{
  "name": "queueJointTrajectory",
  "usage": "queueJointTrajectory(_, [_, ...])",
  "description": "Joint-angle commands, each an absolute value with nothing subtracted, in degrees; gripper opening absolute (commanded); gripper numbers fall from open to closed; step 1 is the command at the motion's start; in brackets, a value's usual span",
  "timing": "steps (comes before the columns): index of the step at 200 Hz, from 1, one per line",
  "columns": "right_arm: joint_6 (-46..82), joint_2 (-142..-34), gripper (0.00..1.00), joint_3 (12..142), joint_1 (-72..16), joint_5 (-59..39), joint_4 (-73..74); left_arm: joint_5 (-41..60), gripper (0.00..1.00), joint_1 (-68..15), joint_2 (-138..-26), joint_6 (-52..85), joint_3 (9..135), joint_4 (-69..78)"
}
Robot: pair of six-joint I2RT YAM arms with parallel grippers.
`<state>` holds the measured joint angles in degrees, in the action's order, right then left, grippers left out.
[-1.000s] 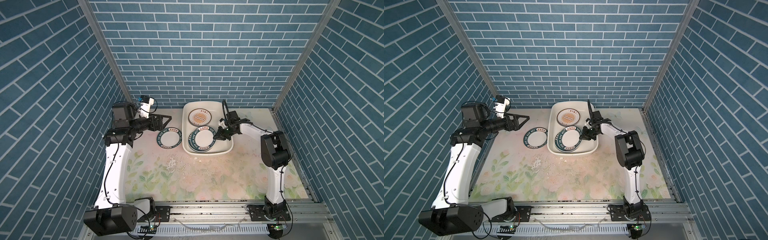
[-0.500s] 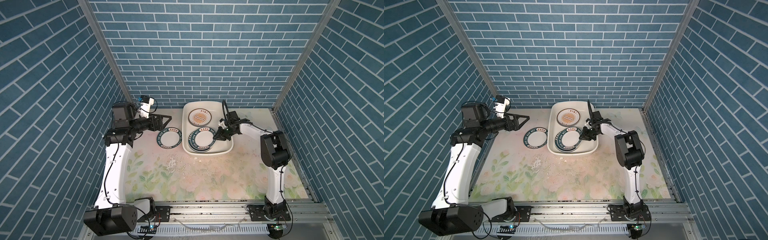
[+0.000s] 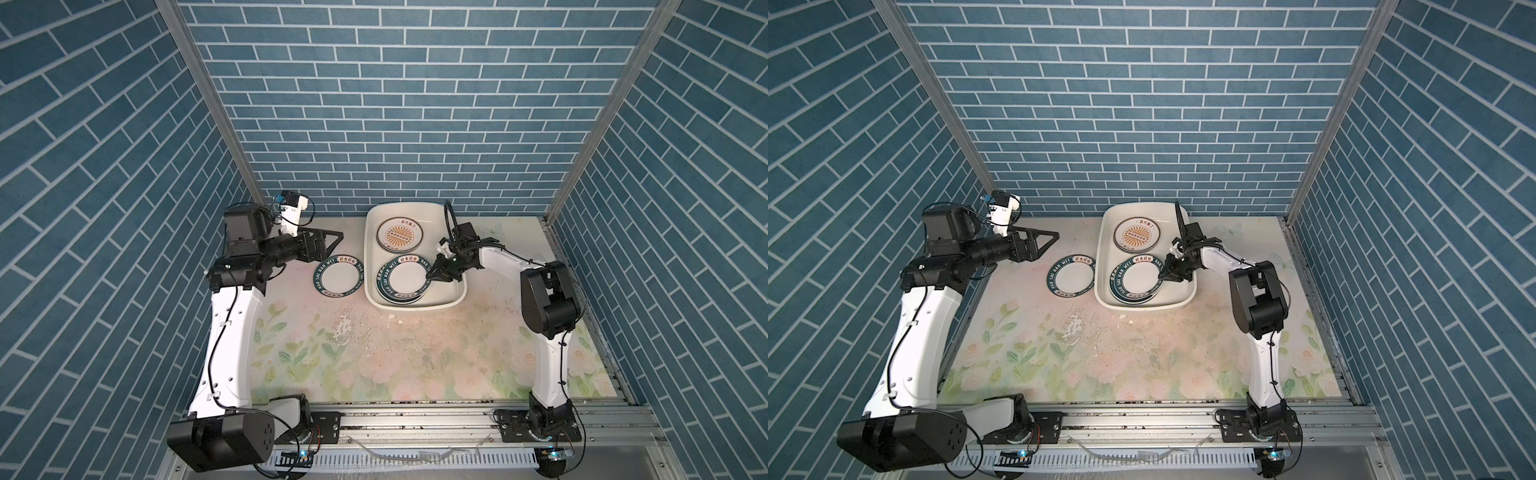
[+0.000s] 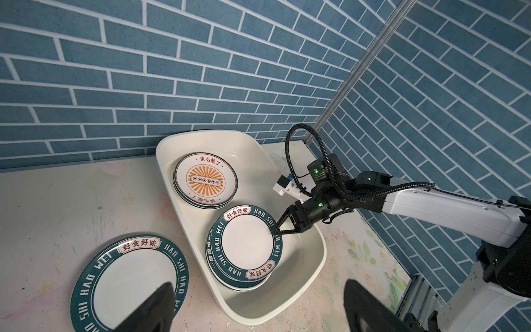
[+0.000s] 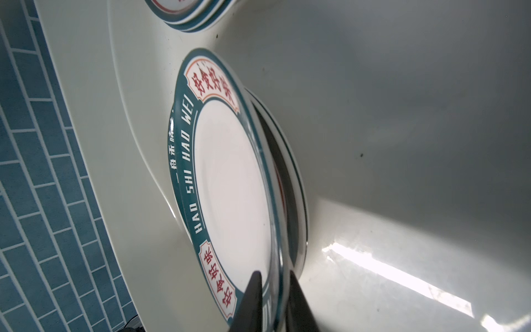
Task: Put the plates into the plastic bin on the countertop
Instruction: 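Lay the plate flat in the bin and open the right gripper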
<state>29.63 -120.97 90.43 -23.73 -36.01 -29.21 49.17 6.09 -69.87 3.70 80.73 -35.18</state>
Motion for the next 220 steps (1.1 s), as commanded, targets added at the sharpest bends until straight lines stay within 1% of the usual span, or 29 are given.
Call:
queueJointTrajectory(1, [27.82,-121.91,0.17,92.03,-23.55,-35.38,-30.52,50.10,0.93,6.24,-69.96,3.76,80.71,-34.47])
queueJointTrajectory(220, [27.07,-122.30,0.19,91.63,-23.56,-34.39,-31.60,50.89,0.93,6.24,-70.16,4.86,79.67,-33.37])
